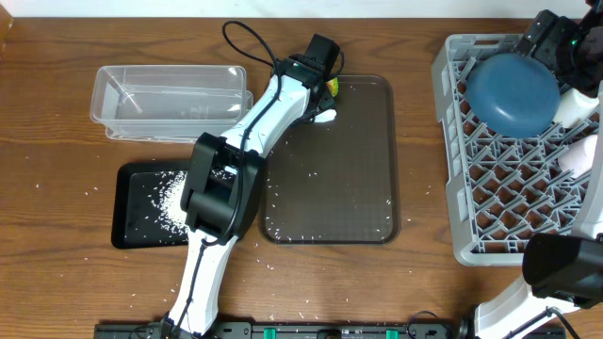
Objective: Sort waste into correct bins and load items into the dishwasher rack
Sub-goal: 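Close the left gripper on the white tissue and lift it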
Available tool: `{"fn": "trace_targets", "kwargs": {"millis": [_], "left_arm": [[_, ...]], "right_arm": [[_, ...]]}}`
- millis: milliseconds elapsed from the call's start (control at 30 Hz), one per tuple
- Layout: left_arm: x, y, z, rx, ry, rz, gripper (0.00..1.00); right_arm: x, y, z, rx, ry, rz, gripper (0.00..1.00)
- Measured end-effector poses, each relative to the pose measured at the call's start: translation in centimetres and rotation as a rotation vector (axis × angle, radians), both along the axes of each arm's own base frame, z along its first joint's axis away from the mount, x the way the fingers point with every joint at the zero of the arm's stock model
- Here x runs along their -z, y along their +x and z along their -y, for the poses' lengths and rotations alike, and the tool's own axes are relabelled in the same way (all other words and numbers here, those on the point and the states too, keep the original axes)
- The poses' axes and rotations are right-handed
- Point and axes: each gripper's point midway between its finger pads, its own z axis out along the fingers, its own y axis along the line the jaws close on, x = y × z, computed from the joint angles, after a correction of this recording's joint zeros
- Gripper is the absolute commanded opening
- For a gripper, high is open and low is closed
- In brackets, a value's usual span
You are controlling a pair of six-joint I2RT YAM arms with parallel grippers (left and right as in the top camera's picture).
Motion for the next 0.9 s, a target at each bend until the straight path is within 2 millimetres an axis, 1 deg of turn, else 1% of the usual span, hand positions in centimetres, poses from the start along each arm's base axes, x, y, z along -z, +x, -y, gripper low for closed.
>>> {"fn": "trace_targets", "kwargs": {"millis": [67,133,300,500,633,667,700,733,800,833,900], "left_arm": [[0.0,0.0,0.0,-0.001,0.0,0.0,0.47],[0.0,0.0,0.0,0.0,0.0,0.0,0.45],[0.1,-0.1,0.0,0.0,0.002,-0.002,0.46],[1.3,-0.6,-0.3,0.0,0.009,-0.018,0.46],[1.6,-0.6,-0.3,0.0,0.008,-0.015,0.45],[1.6,-0.6,-0.3,0.0,0.007,-0.014,0.41],[1.6,-0.6,-0.3,-0.002,0.007,-0.015,0.35],[1.7,-0.6,-0.3,-0.002,0.007,-0.015,0.28],[1.7,-0.6,-0.3,-0.005,0.005,-0.014,0.11],[1.6,-0.5,-0.3,-0.008,0.003,-0.013,0.06],[1.7,-0.5,-0.3,0.0,0.007,-0.012,0.06]], "right_arm": [[0.0,0.0,0.0,0.0,0.0,0.0,0.99],[0.0,0.0,0.0,0.0,0.0,0.0,0.99],[0.0,0.0,0.0,0.0,0.0,0.0,0.99],[0.0,0.0,0.0,0.0,0.0,0.0,0.99],[0.0,0.0,0.0,0.0,0.0,0.0,0.99],[0.0,0.0,0.0,0.0,0.0,0.0,0.99],[0.0,0.0,0.0,0.0,0.0,0.0,0.99],[0.0,0.0,0.0,0.0,0.0,0.0,0.99],[0.0,0.0,0.0,0.0,0.0,0.0,0.99],[0.0,0.0,0.0,0.0,0.0,0.0,0.99],[0.0,0.0,0.0,0.0,0.0,0.0,0.99]]}}
